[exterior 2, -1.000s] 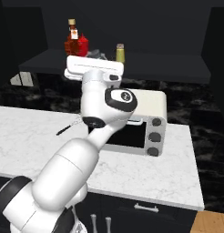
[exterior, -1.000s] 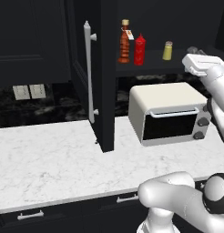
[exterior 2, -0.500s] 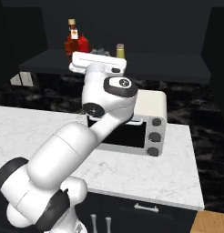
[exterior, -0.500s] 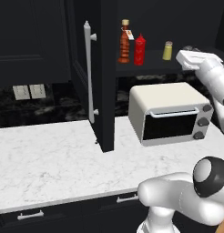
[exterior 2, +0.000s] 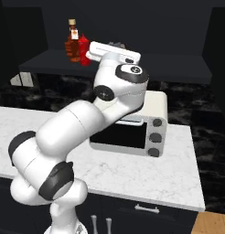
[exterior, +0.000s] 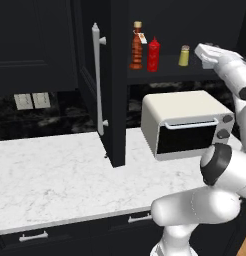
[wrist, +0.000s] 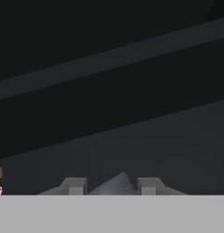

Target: Put the shaker and condiment bottle from the counter next to their counterparts in the cabinet.

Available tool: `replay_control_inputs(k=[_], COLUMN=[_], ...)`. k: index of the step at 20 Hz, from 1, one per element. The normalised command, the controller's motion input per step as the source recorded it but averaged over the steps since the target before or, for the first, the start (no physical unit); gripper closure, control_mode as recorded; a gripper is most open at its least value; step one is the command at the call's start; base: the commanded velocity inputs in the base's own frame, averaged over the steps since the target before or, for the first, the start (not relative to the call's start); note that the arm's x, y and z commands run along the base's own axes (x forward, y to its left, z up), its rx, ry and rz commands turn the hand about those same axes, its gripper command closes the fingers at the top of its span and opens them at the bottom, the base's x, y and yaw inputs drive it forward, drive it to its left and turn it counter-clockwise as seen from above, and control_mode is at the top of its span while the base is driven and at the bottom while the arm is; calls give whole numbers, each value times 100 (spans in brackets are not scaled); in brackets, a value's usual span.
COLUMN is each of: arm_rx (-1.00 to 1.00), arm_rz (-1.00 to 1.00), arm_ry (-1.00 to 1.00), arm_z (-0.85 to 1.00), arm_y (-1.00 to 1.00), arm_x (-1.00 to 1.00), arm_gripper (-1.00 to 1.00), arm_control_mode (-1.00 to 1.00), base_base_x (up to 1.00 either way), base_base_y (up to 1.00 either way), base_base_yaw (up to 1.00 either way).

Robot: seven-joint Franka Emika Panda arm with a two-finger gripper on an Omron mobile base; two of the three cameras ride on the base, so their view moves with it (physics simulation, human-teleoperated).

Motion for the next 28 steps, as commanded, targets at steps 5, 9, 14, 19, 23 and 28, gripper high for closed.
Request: replay_control_inputs(k=[5, 9, 14, 19, 23, 28], arm_rx=[0, 0, 0, 0, 0, 0], arm_rz=[1, 6, 13, 11, 8, 5], arm_ry=[3, 1, 0, 0, -1, -3], arm_z=[-4, -32, -56, -17, 0, 0], arm_y=[-42, -26, -17, -36, -54, -53], arm_x=[73, 64, 50, 42, 30, 21], arm_gripper=[100, 100, 100, 100, 100, 100], arm_control_mode=[-100, -100, -100, -100, -100, -100], base_base_x=[0, 0, 0, 0, 0, 0], base_base_y=[0, 0, 0, 0, 0, 0], base_base_yaw=[0, 0, 0, 0, 0, 0])
